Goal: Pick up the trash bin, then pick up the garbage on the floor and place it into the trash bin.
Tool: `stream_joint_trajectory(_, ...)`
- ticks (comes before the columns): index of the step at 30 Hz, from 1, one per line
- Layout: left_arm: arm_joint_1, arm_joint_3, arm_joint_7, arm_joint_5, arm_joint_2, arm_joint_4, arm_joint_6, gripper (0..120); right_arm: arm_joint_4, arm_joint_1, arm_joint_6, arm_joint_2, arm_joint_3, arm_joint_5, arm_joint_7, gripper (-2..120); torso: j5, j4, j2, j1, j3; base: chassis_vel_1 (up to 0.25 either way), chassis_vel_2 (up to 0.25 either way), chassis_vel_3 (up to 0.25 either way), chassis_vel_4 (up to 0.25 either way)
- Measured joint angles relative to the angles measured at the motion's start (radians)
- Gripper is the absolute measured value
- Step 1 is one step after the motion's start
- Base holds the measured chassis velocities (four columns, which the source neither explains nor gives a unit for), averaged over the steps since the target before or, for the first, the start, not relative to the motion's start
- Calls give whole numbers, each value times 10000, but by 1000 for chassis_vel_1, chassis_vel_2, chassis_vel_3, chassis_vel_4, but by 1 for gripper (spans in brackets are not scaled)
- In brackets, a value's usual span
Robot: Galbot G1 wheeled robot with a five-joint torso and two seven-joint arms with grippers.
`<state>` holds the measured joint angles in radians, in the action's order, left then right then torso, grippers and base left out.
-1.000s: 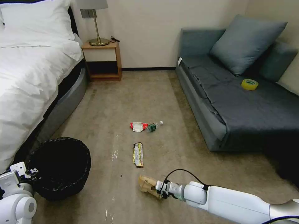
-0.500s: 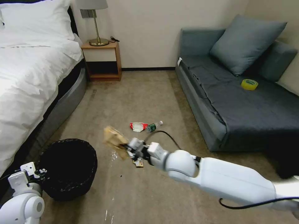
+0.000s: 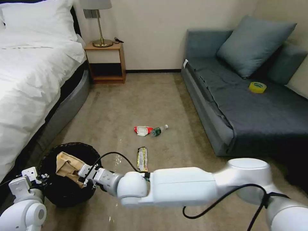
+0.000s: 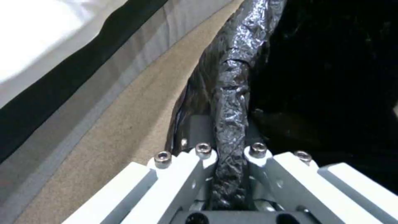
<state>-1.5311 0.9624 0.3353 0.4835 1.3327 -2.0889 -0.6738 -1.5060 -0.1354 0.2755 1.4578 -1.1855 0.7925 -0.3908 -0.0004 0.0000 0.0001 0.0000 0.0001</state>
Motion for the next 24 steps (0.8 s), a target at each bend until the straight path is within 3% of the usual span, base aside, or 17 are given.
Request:
stream_joint_trajectory(5,-24,4,1,6,14,-18,0,1,374,-14,11,401,-109,-66,-469,1,1,1,0,0,0,0,0,0,0)
stream_joint_trajectory(13,-17,-8,-6,12,18,-21,6,1,-360,38,348,336,-116,269,-1014,27,3,0,0,0,-1,0,0,0,0)
stream_joint_trajectory(16,-19,-9,-11,17,16,-21,9,1,-844,63,472,204,18,429,-1204,42,3,0,-1,0,-1,0,0,0,0)
stream_joint_trajectory(18,-21,-4,-14,24,15,-21,11,1,-979,69,499,157,84,458,-1239,45,3,0,-1,0,0,0,0,0,0)
stream_joint_trajectory(24,-43,91,-17,90,-2,-50,23,1,-1951,116,689,-387,1061,635,-1509,65,4,1,0,0,0,0,0,0,0)
